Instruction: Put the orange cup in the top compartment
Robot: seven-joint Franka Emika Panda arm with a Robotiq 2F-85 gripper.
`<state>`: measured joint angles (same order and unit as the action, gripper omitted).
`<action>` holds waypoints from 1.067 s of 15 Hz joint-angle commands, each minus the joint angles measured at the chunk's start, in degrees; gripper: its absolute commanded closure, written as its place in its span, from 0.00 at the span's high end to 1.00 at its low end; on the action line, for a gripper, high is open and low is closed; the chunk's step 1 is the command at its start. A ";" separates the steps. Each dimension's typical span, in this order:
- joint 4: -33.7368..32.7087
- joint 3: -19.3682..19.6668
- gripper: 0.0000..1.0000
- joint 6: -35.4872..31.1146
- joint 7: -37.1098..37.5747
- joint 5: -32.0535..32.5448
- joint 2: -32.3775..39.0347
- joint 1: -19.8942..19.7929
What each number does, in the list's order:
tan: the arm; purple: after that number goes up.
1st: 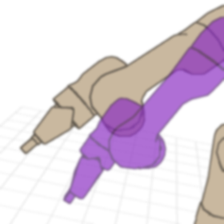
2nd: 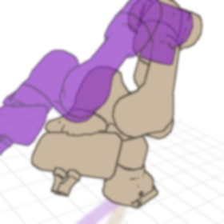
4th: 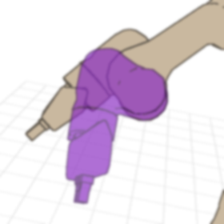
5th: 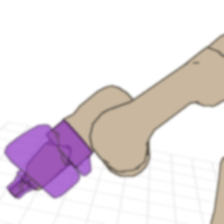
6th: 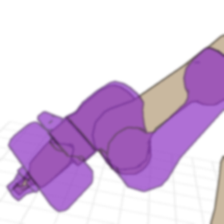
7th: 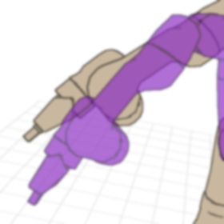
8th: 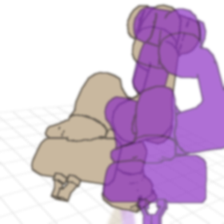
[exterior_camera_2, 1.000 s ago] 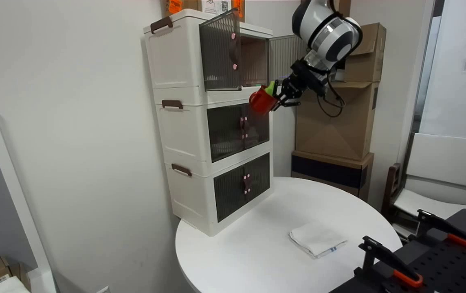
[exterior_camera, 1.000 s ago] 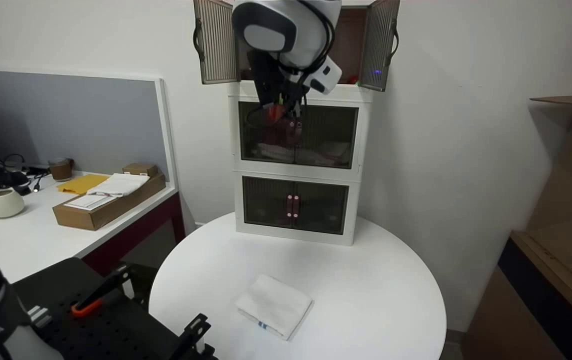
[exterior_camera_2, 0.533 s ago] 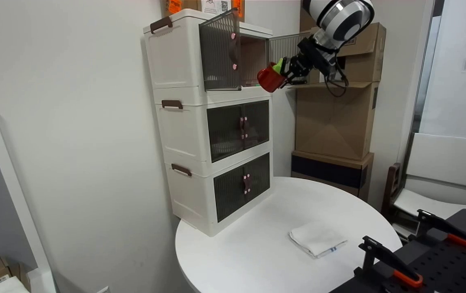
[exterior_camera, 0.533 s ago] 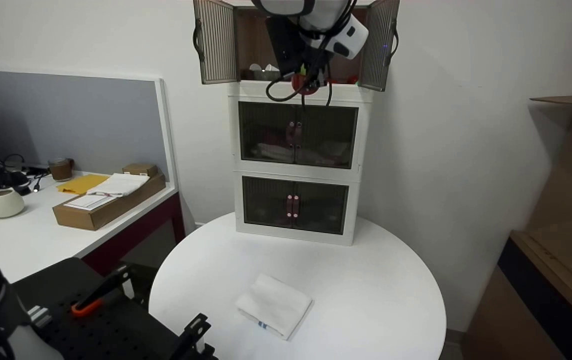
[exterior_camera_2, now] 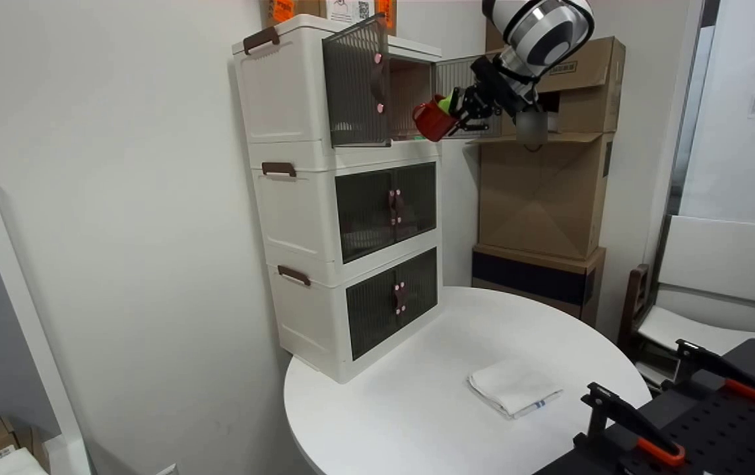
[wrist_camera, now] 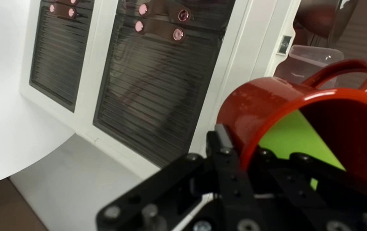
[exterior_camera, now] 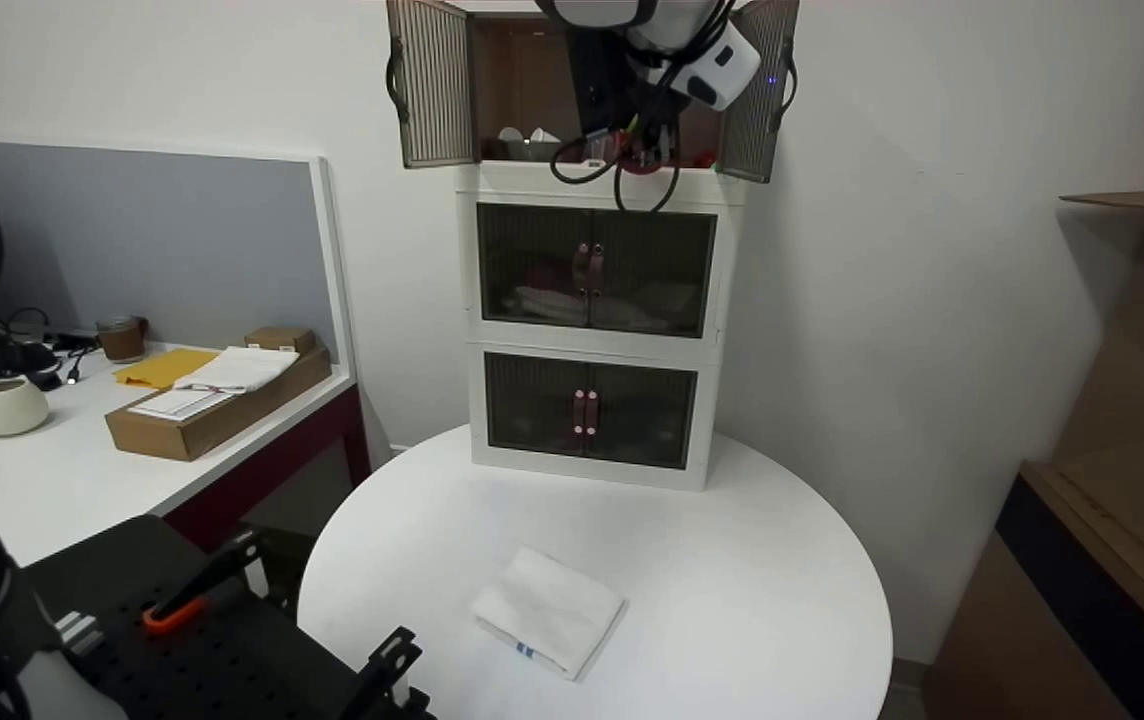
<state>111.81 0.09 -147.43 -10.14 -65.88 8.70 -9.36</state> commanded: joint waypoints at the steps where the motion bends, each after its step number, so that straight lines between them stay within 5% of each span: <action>1: -6.83 0.87 0.01 -2.58 3.45 -1.24 4.55 2.05; 16: -24.80 0.18 0.01 -8.69 18.09 8.24 18.25 5.76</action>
<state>92.79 -0.81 -155.00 2.78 -61.06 23.08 -5.49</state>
